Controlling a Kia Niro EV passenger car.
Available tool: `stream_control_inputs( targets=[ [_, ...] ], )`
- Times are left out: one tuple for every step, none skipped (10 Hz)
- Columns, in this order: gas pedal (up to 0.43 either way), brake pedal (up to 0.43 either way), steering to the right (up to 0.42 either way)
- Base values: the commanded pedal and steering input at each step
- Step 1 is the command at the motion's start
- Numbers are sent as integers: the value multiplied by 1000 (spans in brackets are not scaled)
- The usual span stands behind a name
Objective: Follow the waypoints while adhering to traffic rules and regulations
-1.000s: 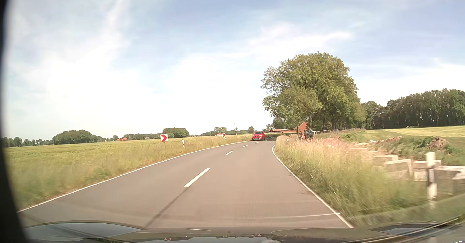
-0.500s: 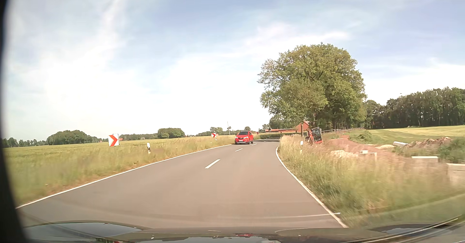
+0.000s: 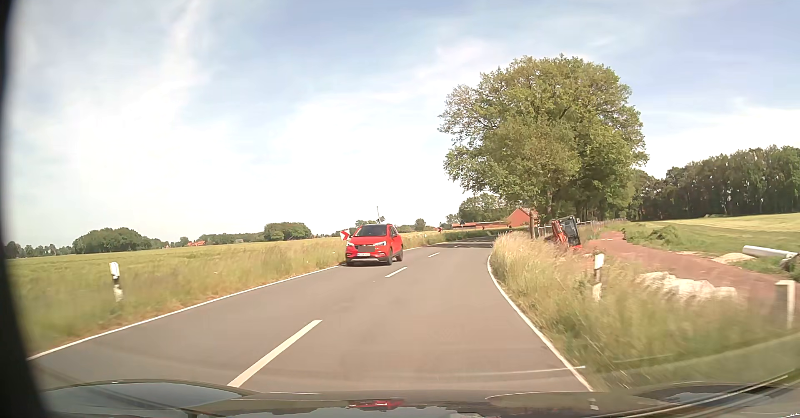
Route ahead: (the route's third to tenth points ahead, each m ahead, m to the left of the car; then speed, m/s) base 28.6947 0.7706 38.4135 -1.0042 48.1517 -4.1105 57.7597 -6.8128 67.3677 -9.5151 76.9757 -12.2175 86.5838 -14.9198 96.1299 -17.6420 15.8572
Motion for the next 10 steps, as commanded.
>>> stream_control_inputs(
  targets=[
    [209,0,12],
    [209,0,16],
    [209,0,21],
    [209,0,24],
    [209,0,25],
    [209,0,25],
    [209,0,25],
    [209,0,25],
    [209,0,25],
    [209,0,25]
  ],
)
